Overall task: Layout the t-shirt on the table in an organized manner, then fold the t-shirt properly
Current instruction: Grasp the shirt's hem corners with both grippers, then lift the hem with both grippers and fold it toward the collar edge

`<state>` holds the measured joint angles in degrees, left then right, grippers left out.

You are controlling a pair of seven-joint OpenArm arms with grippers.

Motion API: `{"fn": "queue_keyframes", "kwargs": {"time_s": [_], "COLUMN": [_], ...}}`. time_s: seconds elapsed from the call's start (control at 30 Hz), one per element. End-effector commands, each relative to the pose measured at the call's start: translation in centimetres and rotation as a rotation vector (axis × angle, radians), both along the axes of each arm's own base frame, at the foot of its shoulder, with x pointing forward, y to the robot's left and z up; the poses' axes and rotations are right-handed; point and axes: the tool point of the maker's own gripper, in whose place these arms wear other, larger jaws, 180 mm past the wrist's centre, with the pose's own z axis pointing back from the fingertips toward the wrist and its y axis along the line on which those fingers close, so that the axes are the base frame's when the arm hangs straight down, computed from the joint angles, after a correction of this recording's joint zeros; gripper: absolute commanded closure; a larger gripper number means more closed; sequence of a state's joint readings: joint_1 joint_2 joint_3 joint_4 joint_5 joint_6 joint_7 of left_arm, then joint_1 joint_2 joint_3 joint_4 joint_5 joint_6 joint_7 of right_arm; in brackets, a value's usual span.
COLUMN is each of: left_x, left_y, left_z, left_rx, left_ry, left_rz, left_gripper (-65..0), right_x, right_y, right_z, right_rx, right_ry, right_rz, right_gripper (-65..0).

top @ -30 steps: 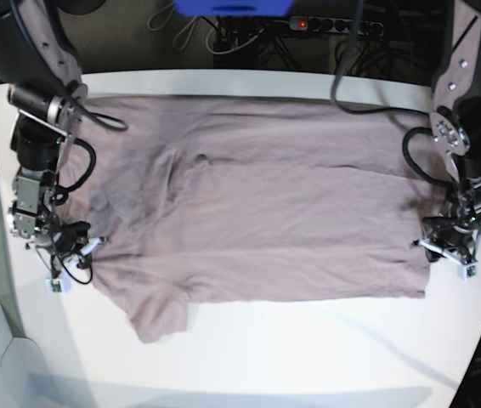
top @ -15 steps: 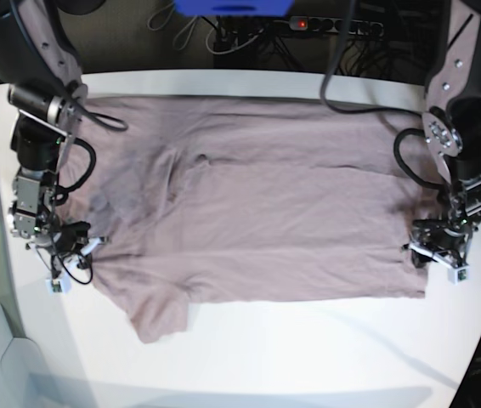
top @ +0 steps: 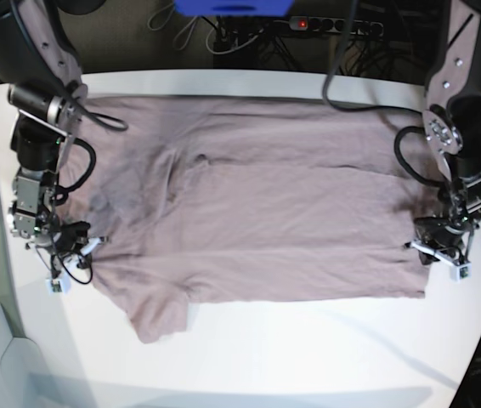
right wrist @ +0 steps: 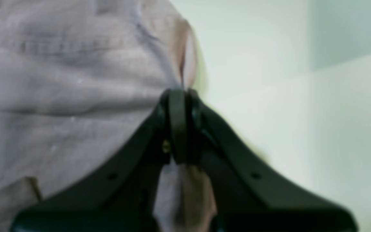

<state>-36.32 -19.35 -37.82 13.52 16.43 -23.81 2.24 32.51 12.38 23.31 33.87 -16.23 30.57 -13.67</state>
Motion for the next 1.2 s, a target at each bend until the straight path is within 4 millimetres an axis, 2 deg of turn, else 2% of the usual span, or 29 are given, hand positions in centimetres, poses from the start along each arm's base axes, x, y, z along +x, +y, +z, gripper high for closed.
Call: {"fn": "queue_keyframes", "kwargs": {"time_s": [0.0, 0.07, 0.1, 0.2, 0.3, 0.4, 0.53, 0.63, 0.7, 0.8, 0.93, 1.17], "left_x": [-1.1, -0.8, -0.7, -0.6, 0.1, 0.6, 0.5, 0.5, 0.7, 0.0, 0.3, 0.2], "left_y": [-1.1, -1.8, -2.0, -2.4, -1.8, -1.4, -1.3, -1.2, -1.8, -1.4, -2.6, -2.6], "left_z": [-1.5, -1.2, -1.1, -0.9, 0.1, 1.4, 3.0, 4.4, 5.0, 5.7, 7.1, 9.0], "left_rx": [-0.018, -0.043, -0.049, -0.060, -0.043, -0.079, -0.136, -0.125, -0.116, -0.064, -0.028, 0.022], "left_ry": [0.094, 0.079, 0.077, 0.069, 0.037, 0.010, -0.038, -0.050, -0.055, -0.054, -0.073, -0.093], "left_rz": [-0.057, -0.086, -0.093, -0.114, -0.105, -0.078, -0.099, -0.114, -0.128, -0.139, -0.165, -0.172], "left_gripper": [-8.6, -1.3, 0.0, -0.6, -0.4, -0.4, -0.4, -0.4, -0.4, -0.4, -0.4, -0.4], "right_x": [0.0, 0.1, 0.2, 0.4, 1.2, 1.0, 1.5, 1.2, 0.8, 0.1, -1.1, -2.7], "right_y": [-0.9, -0.9, -0.9, -0.5, -0.6, -1.2, -2.0, -1.2, -1.5, -1.3, -0.9, -0.9], "right_z": [0.3, 0.4, 0.5, 0.8, 3.0, 3.7, 6.2, 6.9, 7.3, 7.6, 7.7, 8.4], "right_rx": [-0.037, -0.037, -0.037, -0.029, -0.055, -0.091, -0.145, -0.152, -0.176, -0.204, -0.232, -0.282], "right_ry": [0.031, 0.028, 0.026, 0.019, -0.041, -0.042, -0.080, -0.080, -0.082, -0.087, -0.103, -0.122], "right_rz": [0.003, 0.003, 0.003, 0.028, 0.062, 0.061, 0.061, 0.131, 0.126, 0.128, 0.135, 0.135], "right_gripper": [0.0, 0.0, 0.0, 0.0, 0.0, 0.0, 0.0, 0.0, 0.0, 0.0, 0.0, 0.0]}}
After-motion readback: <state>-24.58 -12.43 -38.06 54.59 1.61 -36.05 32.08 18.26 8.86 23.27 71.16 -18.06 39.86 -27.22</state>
